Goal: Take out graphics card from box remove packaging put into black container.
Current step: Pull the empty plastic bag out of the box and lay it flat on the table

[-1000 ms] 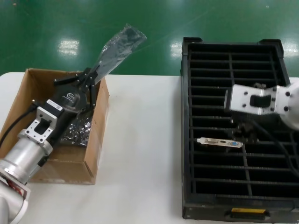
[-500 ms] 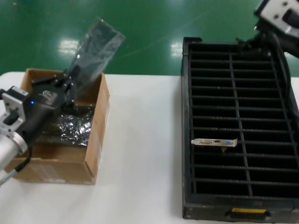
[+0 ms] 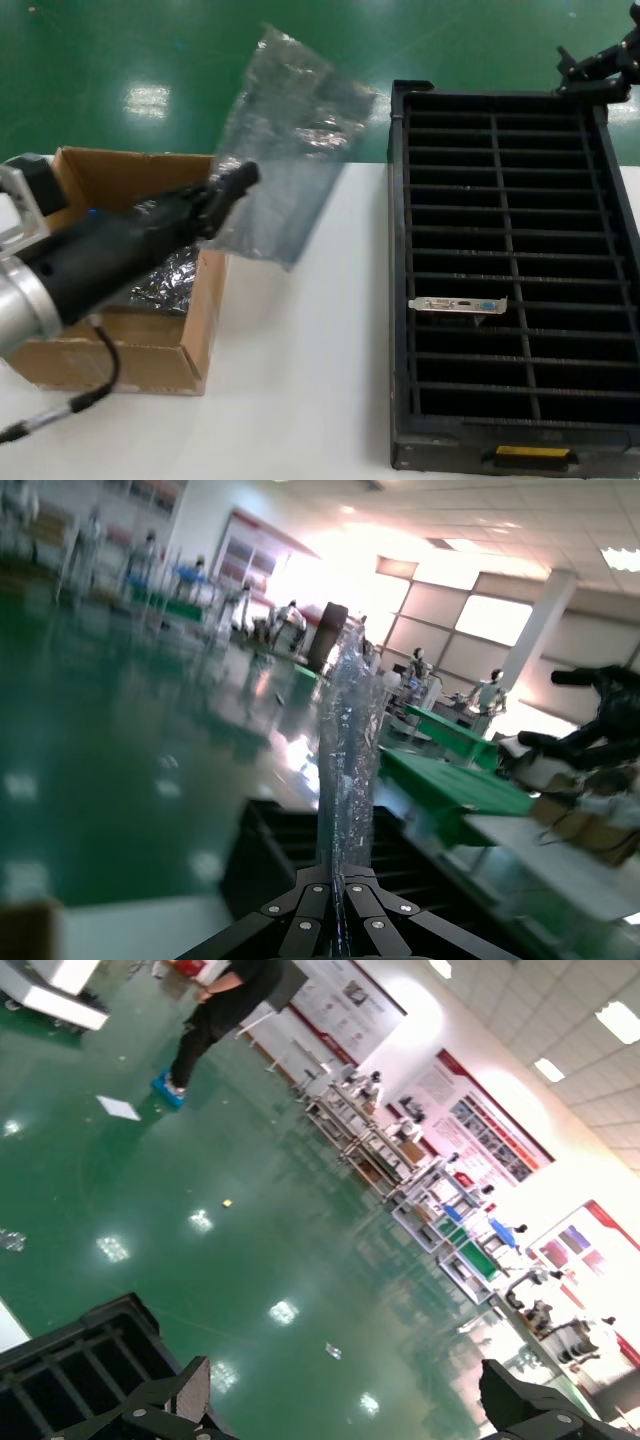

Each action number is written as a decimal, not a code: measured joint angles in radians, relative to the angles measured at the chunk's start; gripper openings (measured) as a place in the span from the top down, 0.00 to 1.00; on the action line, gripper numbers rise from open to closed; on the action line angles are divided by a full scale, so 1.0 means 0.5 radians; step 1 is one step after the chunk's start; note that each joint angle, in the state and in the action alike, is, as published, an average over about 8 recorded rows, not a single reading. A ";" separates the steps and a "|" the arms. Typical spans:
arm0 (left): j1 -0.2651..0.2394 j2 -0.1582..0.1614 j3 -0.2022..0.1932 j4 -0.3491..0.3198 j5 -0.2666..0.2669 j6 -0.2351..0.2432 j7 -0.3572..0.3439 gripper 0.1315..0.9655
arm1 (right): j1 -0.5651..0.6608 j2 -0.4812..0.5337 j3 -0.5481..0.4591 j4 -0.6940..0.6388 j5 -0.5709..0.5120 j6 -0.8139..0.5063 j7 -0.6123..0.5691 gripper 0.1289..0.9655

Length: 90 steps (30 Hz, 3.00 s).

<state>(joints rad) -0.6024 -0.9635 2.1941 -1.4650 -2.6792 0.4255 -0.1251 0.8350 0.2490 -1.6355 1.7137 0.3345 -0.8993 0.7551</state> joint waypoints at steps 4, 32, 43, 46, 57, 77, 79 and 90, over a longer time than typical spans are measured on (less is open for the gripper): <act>-0.190 -0.077 0.344 -0.116 -0.072 -0.198 -0.343 0.99 | -0.078 -0.059 0.093 0.034 -0.021 0.062 -0.046 0.06; -0.670 0.541 1.115 0.574 1.652 -0.302 -2.678 0.99 | -0.235 -0.453 0.345 0.272 -0.248 0.086 -0.426 0.00; -0.581 0.618 0.825 0.570 2.498 -0.167 -3.356 0.92 | -0.230 -0.487 0.379 0.269 -0.233 0.077 -0.482 0.00; -0.501 0.632 0.636 0.517 2.696 -0.113 -3.433 0.87 | -0.229 -0.490 0.382 0.269 -0.232 0.076 -0.487 0.00; -0.069 0.683 -0.257 0.051 3.275 -0.040 -3.423 0.65 | -0.229 -0.495 0.387 0.269 -0.229 0.075 -0.495 0.00; 0.278 0.819 -0.728 -0.239 3.098 -0.179 -2.756 0.22 | -0.400 -0.425 0.350 0.210 0.146 0.279 -0.616 0.00; 0.306 0.834 -0.742 -0.240 3.057 -0.200 -2.665 0.17 | -0.437 -0.409 0.341 0.197 0.228 0.324 -0.643 0.00; 0.459 0.918 -0.818 -0.245 2.836 -0.311 -2.169 0.03 | -0.648 -0.322 0.295 0.124 0.690 0.576 -0.791 0.00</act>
<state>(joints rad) -0.3728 -0.5044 1.7851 -1.5875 -1.2611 0.2702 -1.2097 0.5111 0.0882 -1.4879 1.7759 0.6793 -0.6113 0.3596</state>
